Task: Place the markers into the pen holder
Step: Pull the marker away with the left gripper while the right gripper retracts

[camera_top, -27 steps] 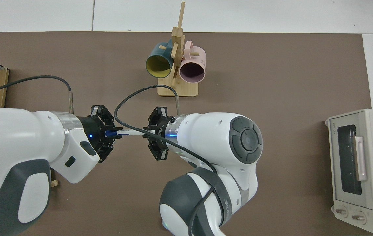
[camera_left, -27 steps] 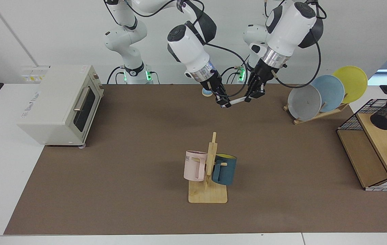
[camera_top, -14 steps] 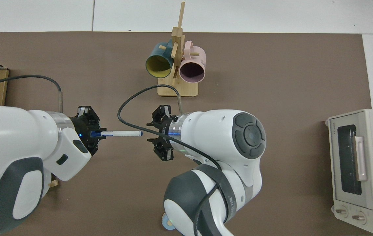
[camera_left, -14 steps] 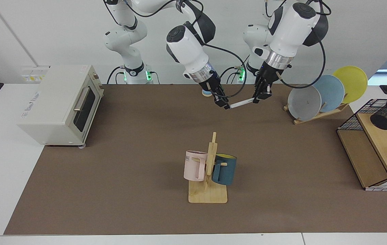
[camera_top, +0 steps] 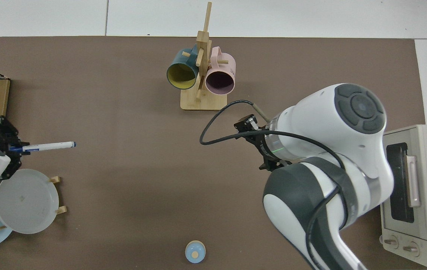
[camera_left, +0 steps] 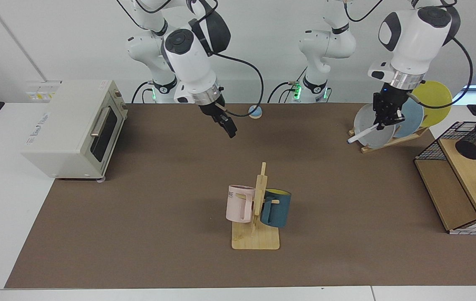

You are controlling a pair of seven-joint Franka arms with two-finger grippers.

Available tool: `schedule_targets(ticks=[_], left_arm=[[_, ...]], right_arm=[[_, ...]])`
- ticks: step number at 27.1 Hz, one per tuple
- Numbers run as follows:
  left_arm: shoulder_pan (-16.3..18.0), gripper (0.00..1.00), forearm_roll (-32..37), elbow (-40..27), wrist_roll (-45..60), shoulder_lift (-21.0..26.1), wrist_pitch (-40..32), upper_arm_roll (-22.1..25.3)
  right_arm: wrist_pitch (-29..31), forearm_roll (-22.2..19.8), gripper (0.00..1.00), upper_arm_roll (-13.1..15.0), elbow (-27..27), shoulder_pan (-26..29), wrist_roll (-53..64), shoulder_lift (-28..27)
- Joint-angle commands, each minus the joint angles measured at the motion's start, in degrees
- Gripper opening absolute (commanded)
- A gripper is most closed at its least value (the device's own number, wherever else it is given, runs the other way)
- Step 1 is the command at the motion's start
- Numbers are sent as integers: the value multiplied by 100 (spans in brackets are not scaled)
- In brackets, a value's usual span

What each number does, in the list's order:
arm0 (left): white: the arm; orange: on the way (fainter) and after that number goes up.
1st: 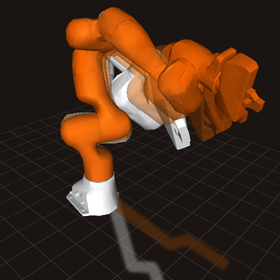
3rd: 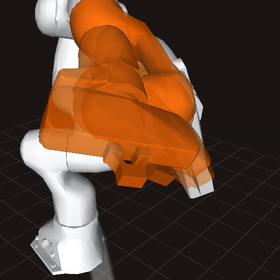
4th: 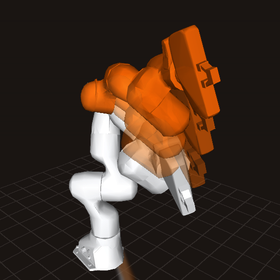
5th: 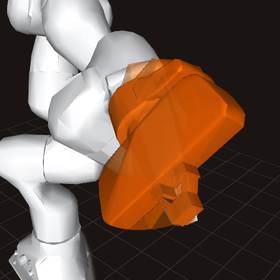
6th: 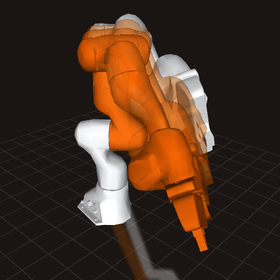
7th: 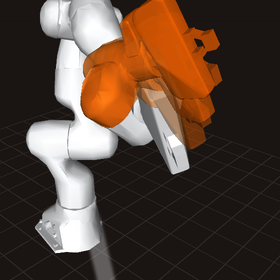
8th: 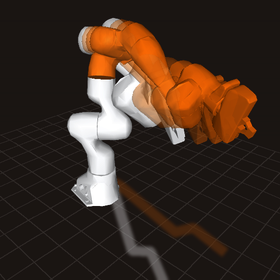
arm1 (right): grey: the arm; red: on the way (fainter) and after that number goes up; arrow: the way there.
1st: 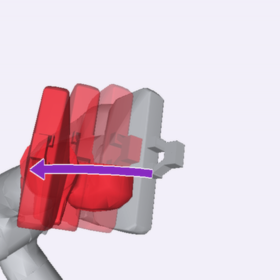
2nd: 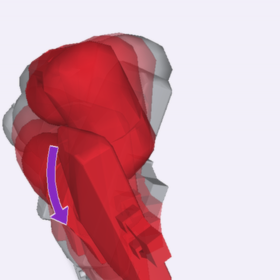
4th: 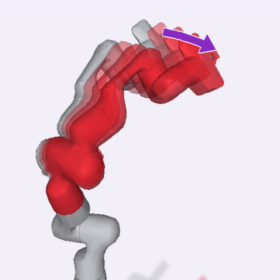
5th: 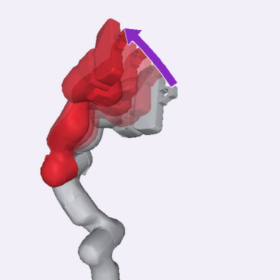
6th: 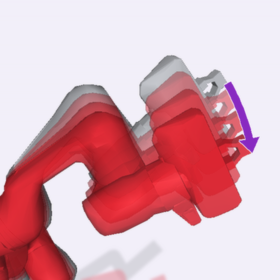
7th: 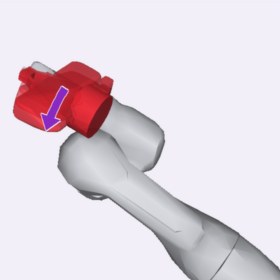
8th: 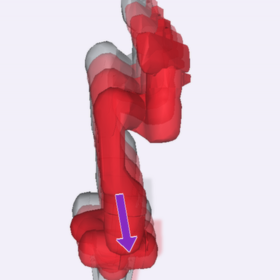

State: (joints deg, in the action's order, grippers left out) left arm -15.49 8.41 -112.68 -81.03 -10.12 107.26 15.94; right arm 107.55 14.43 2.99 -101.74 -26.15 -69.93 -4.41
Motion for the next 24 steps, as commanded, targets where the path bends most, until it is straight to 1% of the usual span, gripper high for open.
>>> schedule_targets(ticks=[1,4,7,10,13,16,18,20,22,24], left_arm=[[-41,0,678,737,61,379,-565,356],[-33,0,1319,992,245,475,-689,436],[-33,0,1908,1247,237,590,-820,497],[-15,0,2304,1441,202,713,-944,690],[-6,0,2717,1739,106,897,-918,726],[20,0,2824,2161,-61,1187,-927,779],[125,0,2833,2381,-140,1354,-874,849],[239,0,2824,2565,-377,1495,-813,919],[345,0,2815,2750,-580,1627,-725,937],[476,0,2824,2821,-746,1688,-550,946]], right_arm=[[-480,-642,100,-88,-83,593,1803,265],[-674,-774,100,-80,-83,857,3043,388],[-718,-888,100,-71,-83,1164,4238,476],[-709,-1099,100,-71,-75,1428,5161,520],[-665,-1267,100,-62,-48,1587,5936,608],[-665,-1284,100,-27,5,1771,6613,748],[-674,-1293,100,-10,13,1877,6930,775],[-674,-1319,100,-9,74,1956,7133,775],[-727,-1433,100,-9,180,2044,7247,758],[-832,-1495,100,-9,277,2131,7283,767]])
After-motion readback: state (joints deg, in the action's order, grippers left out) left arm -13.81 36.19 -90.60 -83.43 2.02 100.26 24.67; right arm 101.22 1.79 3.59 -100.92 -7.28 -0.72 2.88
